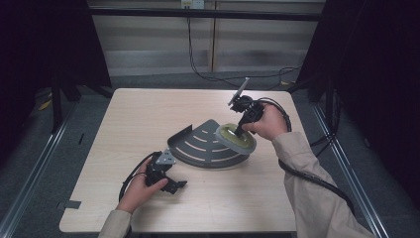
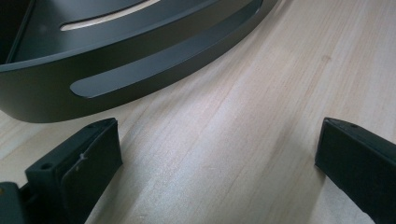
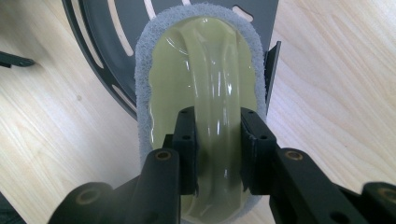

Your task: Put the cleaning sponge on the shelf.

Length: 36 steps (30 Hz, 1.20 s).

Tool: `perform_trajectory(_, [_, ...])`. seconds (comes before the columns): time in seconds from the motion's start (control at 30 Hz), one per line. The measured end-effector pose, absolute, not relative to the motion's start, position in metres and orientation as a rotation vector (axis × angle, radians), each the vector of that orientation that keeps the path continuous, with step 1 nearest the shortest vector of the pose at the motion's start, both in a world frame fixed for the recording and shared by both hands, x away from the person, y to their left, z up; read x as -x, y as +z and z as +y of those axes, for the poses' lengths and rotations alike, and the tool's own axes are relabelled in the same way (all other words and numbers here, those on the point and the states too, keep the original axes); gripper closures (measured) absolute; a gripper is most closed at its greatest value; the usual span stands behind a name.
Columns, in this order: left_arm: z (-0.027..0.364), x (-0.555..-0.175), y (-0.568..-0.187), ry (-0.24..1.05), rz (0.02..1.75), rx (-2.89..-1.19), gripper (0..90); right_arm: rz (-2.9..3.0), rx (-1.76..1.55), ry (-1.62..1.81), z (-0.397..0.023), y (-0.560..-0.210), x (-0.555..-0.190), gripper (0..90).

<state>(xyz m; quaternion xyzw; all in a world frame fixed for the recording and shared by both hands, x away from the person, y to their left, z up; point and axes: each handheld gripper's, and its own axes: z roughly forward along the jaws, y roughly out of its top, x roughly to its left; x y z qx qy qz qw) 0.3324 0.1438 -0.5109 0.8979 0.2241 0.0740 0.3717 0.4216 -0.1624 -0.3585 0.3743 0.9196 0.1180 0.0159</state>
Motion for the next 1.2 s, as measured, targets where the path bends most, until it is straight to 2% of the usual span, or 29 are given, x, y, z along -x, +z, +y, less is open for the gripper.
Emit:
perform_trajectory(0.8, [0.144,-0.332,-0.511,0.189,0.574,-2.302,0.0,2.880,-1.143,0.308,-0.139,-0.367,-0.442,70.7])
perform_trajectory(1.2, [0.144,-0.332,-0.511,0.188,0.574,-2.302,0.0,2.865,-1.210,0.293,-0.134,-0.382,-0.448,70.7])
